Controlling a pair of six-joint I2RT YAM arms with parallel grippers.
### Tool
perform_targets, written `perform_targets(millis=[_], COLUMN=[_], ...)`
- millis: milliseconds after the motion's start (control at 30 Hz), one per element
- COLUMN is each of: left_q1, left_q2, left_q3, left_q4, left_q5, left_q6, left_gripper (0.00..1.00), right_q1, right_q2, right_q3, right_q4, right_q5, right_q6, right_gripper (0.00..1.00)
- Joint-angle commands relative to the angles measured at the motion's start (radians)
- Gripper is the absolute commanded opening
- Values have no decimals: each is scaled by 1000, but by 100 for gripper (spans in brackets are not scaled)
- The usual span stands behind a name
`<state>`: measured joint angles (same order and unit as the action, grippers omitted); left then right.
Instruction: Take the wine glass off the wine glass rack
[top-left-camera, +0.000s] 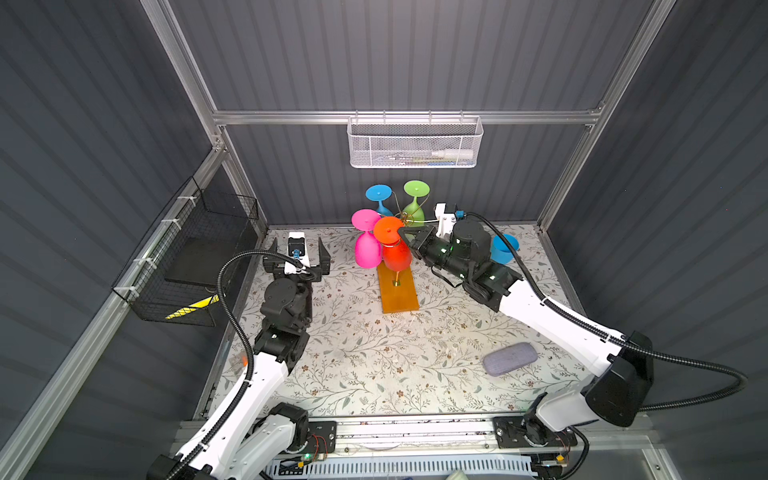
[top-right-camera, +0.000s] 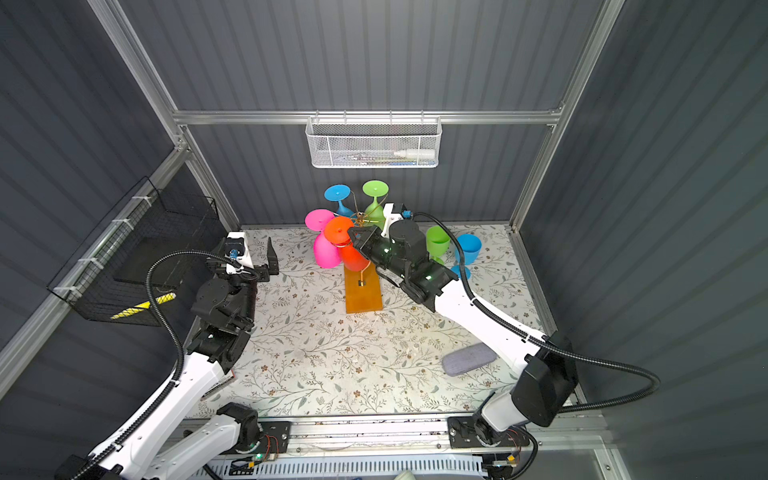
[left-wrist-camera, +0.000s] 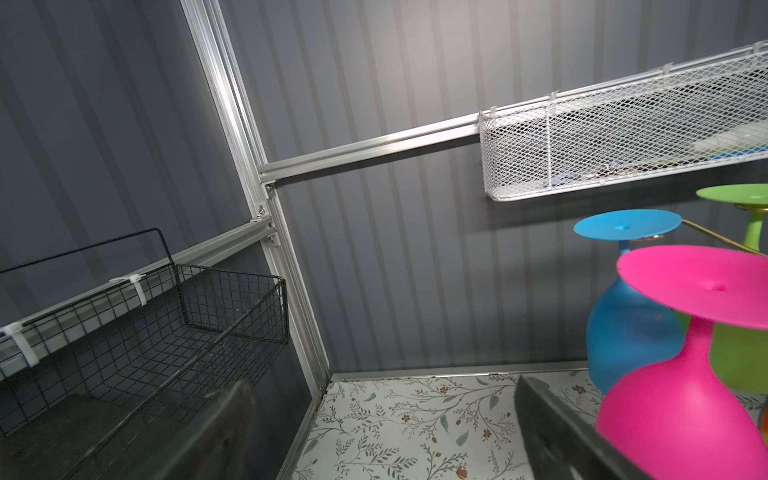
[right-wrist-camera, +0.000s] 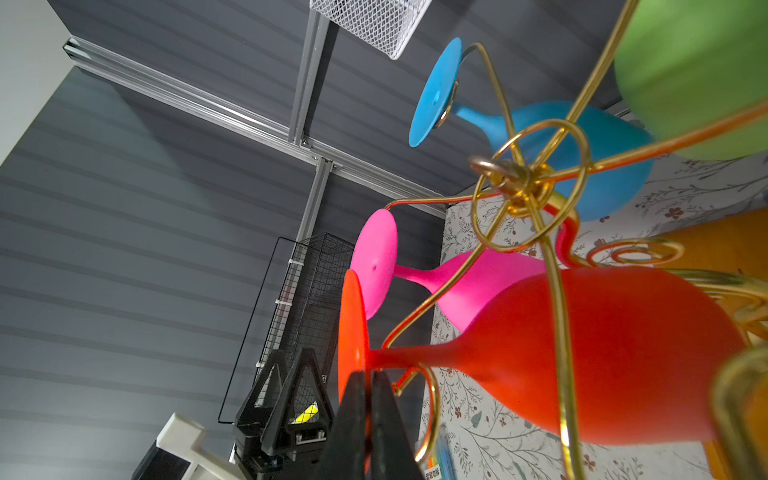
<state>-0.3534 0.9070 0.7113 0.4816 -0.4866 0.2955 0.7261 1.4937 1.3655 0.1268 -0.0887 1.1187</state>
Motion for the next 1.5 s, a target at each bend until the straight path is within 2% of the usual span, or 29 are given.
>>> perform_targets(millis=[0, 333, 733, 1467], left_q1=[5, 5, 5, 5], left_q2=[-14, -13, -16, -19], left_q3=[-10, -9, -10, -10], left_q4=[1, 1, 0, 0], left_q5=[-5, -3, -2, 0], left_q6=[-10, -14, -14, -12], left_gripper=[99, 100, 99, 99], right_q1=[5, 11, 21, 23], right_q2=[0, 0, 62, 18], right_q3=[42, 37, 101, 54], right_q4=[-15, 4, -13, 4], right_q5=[5, 37, -3, 111], right_q6=[-37, -27, -22, -12], right_gripper=[0, 0, 0, 0])
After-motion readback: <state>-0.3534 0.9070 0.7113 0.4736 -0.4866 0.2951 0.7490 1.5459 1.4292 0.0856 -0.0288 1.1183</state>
